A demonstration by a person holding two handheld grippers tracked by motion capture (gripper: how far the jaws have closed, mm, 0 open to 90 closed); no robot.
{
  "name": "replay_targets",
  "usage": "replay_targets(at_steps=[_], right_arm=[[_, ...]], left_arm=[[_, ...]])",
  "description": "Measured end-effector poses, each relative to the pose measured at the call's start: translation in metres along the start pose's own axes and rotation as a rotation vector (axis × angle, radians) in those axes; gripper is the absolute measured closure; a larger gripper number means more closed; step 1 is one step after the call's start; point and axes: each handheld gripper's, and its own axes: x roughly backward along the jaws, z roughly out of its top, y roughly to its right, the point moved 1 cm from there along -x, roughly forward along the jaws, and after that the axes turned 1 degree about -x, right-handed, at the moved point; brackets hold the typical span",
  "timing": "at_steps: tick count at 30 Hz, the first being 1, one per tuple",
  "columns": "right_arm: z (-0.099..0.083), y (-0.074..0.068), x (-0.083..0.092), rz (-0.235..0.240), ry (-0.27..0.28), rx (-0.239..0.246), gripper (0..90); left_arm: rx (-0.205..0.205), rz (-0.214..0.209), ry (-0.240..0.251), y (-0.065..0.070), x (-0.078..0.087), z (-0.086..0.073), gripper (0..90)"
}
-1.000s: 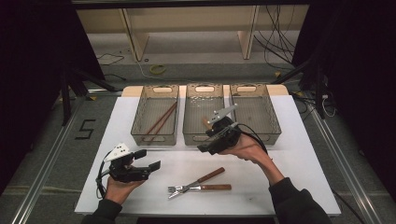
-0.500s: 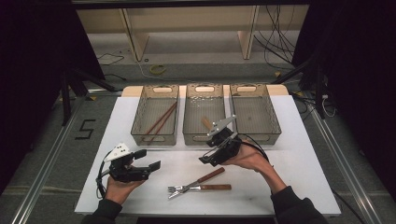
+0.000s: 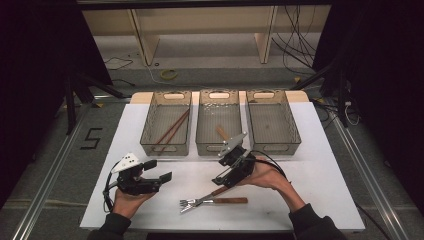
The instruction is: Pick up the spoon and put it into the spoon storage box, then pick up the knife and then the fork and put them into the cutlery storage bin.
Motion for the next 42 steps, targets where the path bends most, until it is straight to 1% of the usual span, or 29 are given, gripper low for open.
replay_targets(at_steps=[7, 13, 18, 19, 23, 31, 34, 39, 42], right_arm=[[-0.002, -0.001, -0.002, 0.006, -0.011, 0.012, 29.2], [-0.004, -0.004, -0.009, 0.011, -0.048, 0.029, 29.2], [-0.006, -0.004, -0.012, 0.012, -0.077, 0.028, 29.2], [-0.006, -0.004, -0.013, 0.012, -0.074, 0.029, 29.2], [-0.006, -0.005, -0.015, 0.014, -0.086, 0.036, 29.3], [-0.007, -0.006, -0.020, 0.021, -0.119, 0.046, 29.8], [-0.007, -0.005, -0.022, 0.020, -0.133, 0.060, 30.3], [-0.009, -0.005, -0.024, 0.013, -0.148, 0.066, 32.0], [-0.009, -0.005, -0.024, 0.018, -0.159, 0.078, 33.8]], left_arm=[[-0.001, -0.006, -0.001, 0.000, -0.001, 0.000, 17.5], [-0.003, -0.010, -0.003, 0.000, -0.003, 0.001, 17.5], [-0.005, -0.009, -0.005, 0.000, -0.002, 0.001, 17.5], [-0.003, -0.009, -0.003, 0.000, -0.002, 0.001, 17.5], [-0.002, -0.009, -0.002, 0.000, -0.002, 0.000, 17.5], [-0.001, -0.005, 0.002, -0.001, 0.000, 0.000, 17.5], [-0.001, -0.005, 0.001, -0.001, -0.001, 0.000, 17.5], [-0.003, -0.005, -0.002, 0.000, -0.001, 0.000, 17.5], [-0.003, -0.005, 0.000, 0.000, -0.001, 0.000, 17.5]])
